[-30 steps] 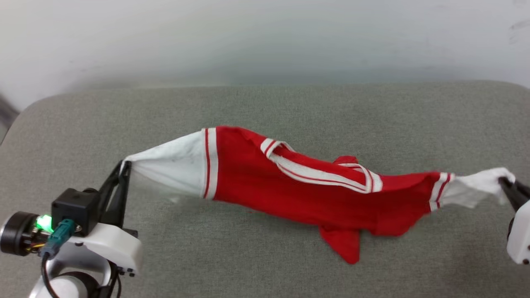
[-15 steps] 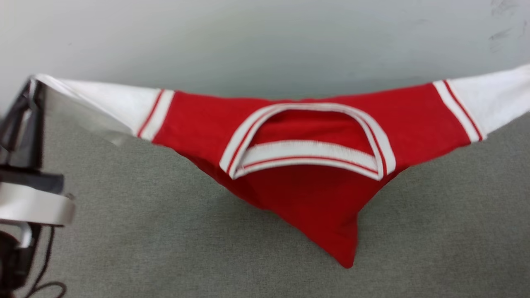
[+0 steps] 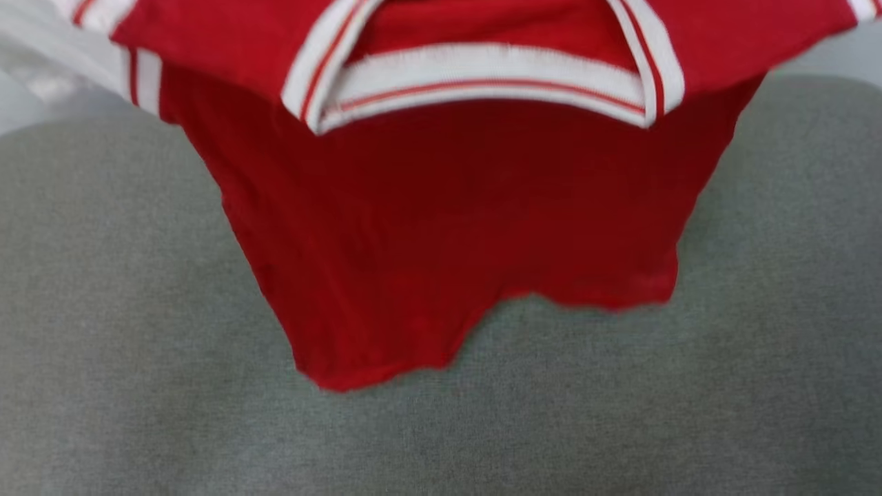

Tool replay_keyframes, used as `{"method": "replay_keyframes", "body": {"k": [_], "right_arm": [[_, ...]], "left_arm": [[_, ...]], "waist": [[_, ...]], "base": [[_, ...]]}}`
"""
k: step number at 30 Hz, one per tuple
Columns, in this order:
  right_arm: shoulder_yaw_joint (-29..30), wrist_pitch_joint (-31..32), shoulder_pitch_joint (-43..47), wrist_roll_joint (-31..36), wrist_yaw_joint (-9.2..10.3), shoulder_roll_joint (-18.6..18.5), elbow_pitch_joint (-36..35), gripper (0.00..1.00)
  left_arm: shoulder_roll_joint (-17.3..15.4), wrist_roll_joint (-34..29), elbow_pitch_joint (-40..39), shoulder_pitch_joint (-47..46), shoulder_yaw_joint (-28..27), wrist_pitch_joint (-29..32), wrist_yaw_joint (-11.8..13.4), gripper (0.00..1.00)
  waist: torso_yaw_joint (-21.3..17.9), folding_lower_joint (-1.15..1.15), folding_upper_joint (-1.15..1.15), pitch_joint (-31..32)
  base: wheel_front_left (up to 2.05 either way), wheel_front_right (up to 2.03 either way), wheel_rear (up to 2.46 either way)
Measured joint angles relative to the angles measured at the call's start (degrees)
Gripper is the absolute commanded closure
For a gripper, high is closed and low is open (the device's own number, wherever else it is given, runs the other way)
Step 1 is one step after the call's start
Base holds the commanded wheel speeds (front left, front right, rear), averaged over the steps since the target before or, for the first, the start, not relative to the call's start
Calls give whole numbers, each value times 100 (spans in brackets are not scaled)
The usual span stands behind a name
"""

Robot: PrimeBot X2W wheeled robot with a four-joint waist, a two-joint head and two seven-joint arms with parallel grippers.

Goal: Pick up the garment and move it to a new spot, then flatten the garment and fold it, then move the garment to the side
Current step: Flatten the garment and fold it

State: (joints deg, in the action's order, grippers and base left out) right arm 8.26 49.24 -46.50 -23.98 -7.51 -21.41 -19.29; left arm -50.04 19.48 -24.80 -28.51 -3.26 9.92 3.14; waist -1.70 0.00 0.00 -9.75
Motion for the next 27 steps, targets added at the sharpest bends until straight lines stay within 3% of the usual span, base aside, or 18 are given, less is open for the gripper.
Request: {"method": "replay_keyframes", "body": {"k": [4, 10, 21, 27], "right_arm": [[-208, -163, -906, 92, 1, -52, 359, 100], [-512, -416, -2230, 212, 1, 19, 1107, 100], [-1139, -1441, -4288, 726, 0, 21, 2811, 100], [-1313, -2317, -4977, 1156, 0, 154, 3799, 100]], "left_arm": [[-162, 87, 425, -943, 181, -20, -270, 100], [-102, 27, 1396, -2681, 709, -197, -613, 100], [670, -285, 3599, -5623, 1464, -850, -860, 100], [1192, -533, 4912, -6582, 1835, -1496, -869, 100]], "waist": [[22, 0, 0, -424], [81, 1, 0, -1120], [200, 1, 0, -2227], [349, 1, 0, -2600]], "base": [[0, 0, 0], [0, 0, 0], [0, 0, 0], [0, 0, 0]]}}
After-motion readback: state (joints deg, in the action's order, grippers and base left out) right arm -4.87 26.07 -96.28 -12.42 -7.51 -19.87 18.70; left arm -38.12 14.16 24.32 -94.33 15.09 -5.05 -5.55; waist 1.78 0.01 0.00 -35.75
